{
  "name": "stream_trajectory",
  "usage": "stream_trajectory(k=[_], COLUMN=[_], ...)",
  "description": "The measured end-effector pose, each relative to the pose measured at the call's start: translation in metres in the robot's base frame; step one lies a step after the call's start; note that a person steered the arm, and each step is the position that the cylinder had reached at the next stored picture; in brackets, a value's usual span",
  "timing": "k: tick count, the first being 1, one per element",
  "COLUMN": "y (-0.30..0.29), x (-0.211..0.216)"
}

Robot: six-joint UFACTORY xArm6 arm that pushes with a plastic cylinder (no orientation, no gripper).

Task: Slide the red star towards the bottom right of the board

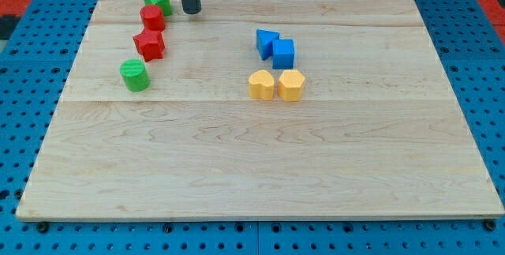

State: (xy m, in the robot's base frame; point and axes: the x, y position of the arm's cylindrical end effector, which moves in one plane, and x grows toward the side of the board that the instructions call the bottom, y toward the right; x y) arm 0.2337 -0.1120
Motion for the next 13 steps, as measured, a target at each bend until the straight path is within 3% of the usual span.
stream_trajectory(k=[4,5,6,8,9,10,11,12,13], y=[-0.055,-0.041,-0.07,-0.061,-0.089,-0.083,-0.008,0.019,0.024], x=[-0.022,-0.004,0.012,0.094,0.091,0.099,0.148,0.15,0.201])
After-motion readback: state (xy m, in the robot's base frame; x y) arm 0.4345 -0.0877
